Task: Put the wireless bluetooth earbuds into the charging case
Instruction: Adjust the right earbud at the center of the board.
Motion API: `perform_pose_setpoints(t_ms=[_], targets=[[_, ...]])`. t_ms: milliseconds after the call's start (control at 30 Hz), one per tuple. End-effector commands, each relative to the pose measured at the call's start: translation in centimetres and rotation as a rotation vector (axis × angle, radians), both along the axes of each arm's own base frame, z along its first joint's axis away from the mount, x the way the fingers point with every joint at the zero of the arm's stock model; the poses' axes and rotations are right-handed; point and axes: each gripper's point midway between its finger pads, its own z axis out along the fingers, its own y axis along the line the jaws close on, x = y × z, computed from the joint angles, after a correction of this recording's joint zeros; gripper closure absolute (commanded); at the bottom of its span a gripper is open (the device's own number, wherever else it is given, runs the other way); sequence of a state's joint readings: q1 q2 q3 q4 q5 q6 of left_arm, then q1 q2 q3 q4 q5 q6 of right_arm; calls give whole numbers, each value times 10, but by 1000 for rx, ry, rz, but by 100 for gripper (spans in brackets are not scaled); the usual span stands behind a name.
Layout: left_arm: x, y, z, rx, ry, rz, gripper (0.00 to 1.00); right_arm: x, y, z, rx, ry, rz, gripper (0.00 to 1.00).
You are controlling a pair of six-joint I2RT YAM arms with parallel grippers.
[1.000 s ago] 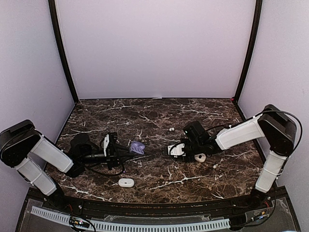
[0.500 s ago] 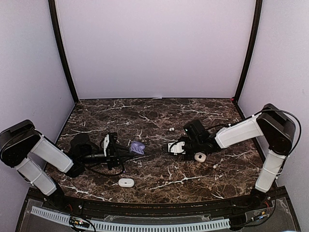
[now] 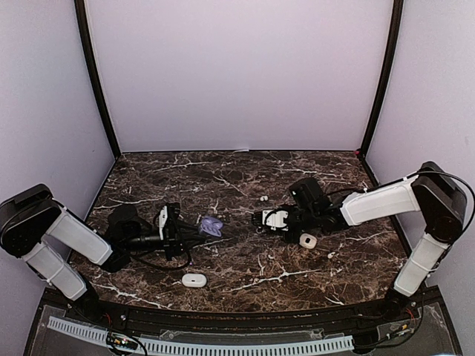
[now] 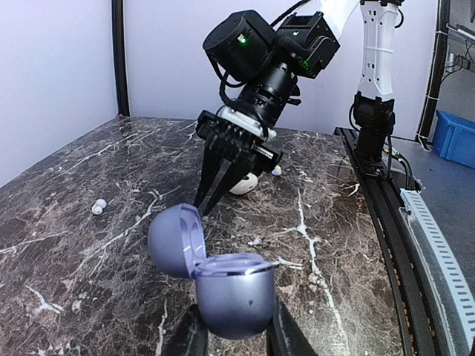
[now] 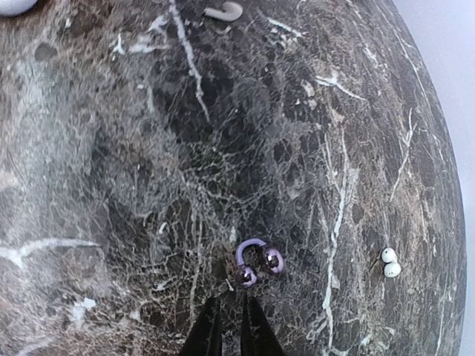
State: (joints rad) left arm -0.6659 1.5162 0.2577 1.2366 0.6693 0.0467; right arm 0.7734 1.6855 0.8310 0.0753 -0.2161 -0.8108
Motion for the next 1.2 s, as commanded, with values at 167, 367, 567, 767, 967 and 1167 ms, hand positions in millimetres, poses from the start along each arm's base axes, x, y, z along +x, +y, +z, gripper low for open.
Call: perform_pose_setpoints(t_ms=[167,367,567,767,967,1167], targets=[[0,-1,18,-39,-51,-4,78,40,26,68,288,201,-358,83],[-1,0,20,-50,-59,2,78,75,28,48,215,441,-678,84],[1,1,20,-46,-64,16,78,76,26,65,383,480,-747,54],[0,1,19,-46,-60,13,78,72,27,45,321,568,-778,53],[1,1,18,-40,-59,17,78,68,23,24,246,571,-879,52],[1,1,18,-39,-55,12,78,67,16,-4,123,530,-970,47]])
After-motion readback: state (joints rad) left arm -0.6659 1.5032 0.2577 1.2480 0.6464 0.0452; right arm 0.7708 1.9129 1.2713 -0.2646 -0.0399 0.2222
